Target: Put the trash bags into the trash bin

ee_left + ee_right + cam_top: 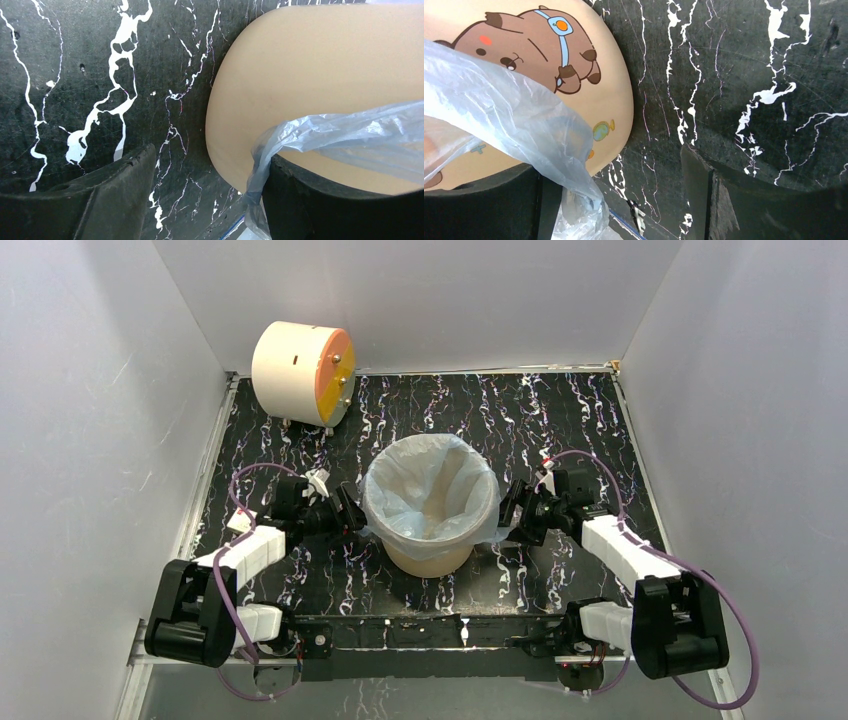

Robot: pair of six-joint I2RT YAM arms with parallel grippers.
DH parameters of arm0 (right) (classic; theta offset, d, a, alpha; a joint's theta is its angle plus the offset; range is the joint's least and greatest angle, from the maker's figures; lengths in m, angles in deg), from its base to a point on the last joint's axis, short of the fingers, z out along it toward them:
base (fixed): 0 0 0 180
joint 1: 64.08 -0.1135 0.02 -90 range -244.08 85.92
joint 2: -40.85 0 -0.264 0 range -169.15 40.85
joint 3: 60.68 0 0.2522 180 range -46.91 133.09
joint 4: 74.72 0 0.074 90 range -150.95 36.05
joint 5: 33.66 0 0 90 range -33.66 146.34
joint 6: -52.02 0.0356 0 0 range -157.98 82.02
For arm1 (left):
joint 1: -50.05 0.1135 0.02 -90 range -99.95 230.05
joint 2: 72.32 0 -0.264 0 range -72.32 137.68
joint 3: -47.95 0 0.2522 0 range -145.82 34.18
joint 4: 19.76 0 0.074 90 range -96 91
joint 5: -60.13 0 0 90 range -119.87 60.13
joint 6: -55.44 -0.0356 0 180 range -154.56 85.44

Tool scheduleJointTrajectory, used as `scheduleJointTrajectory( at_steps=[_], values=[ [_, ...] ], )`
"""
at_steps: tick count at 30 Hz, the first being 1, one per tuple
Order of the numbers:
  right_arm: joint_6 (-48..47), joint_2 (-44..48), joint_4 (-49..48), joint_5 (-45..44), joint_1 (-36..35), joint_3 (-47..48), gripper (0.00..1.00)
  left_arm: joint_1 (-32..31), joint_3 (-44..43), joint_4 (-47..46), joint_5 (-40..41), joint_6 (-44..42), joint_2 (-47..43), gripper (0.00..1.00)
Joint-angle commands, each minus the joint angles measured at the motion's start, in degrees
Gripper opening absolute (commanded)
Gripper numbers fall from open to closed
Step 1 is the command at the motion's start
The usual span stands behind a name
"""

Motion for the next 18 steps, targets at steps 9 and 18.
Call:
scheduleJointTrajectory(
  at_steps=[9,18],
  values=[
    [3.47,-5.14,1.53,-2.96,-0.21,5.17,0.89,-0.60,3.33,-4.05,2.32,1.91,-2.31,0.68],
    [1.51,-8.71,1.20,-3.35,-0.19,6.70,0.89,-2.88,7.59,-8.49,3.70,5.38,-2.84,0.57]
  ],
)
